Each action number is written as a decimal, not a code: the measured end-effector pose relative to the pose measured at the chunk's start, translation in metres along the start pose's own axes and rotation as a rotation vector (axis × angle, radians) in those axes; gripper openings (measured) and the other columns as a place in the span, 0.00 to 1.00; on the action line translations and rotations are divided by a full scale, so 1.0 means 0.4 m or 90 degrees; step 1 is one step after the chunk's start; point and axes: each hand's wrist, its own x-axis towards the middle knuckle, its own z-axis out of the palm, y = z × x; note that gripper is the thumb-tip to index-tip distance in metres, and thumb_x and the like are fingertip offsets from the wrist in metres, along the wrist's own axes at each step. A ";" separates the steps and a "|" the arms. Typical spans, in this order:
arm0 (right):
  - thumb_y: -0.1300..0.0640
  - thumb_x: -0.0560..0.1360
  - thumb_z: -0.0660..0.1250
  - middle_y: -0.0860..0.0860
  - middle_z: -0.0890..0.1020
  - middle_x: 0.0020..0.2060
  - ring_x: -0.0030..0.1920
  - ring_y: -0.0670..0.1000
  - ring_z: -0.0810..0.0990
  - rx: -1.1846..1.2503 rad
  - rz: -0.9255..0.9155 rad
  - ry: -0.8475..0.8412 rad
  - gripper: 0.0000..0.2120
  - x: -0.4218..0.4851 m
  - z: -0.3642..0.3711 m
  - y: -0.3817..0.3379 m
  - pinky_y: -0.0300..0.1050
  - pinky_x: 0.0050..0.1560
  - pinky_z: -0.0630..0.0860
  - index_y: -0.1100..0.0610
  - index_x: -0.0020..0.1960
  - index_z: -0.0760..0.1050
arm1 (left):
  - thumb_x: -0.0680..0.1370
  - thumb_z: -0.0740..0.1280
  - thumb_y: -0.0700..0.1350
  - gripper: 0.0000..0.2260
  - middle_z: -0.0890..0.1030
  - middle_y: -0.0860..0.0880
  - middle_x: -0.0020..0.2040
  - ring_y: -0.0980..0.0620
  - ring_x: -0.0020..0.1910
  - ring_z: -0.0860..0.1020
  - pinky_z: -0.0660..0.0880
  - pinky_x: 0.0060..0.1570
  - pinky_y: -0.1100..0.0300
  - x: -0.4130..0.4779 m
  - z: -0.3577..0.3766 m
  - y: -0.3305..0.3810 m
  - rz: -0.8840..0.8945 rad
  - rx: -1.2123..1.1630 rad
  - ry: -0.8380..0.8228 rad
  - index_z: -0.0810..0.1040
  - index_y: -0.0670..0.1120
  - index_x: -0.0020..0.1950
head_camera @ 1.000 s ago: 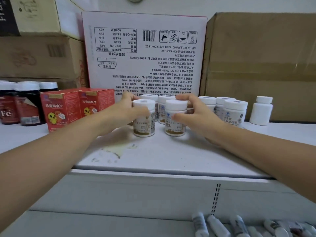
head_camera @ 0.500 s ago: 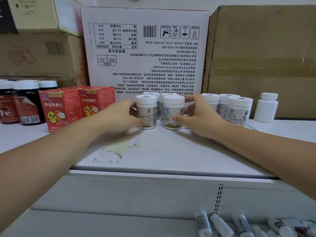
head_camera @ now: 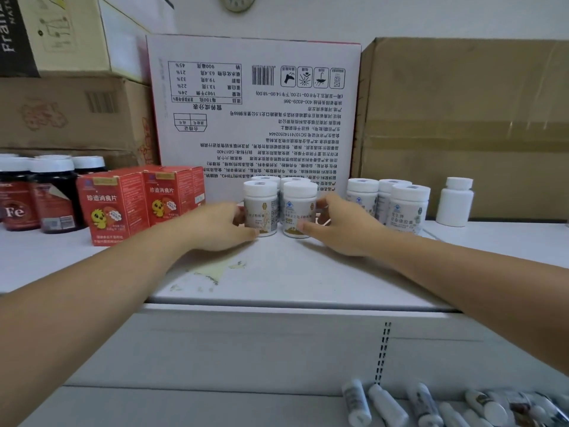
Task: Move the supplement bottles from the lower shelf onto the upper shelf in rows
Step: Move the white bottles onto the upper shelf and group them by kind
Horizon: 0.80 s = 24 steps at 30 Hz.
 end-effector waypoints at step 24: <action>0.46 0.78 0.64 0.46 0.80 0.55 0.55 0.49 0.79 -0.201 0.274 -0.008 0.14 -0.750 -0.189 -0.014 0.46 0.58 0.74 0.47 0.61 0.77 | 0.74 0.62 0.60 0.16 0.77 0.61 0.47 0.63 0.43 0.77 0.75 0.46 0.61 -0.458 0.030 0.224 0.552 0.033 0.053 0.75 0.57 0.59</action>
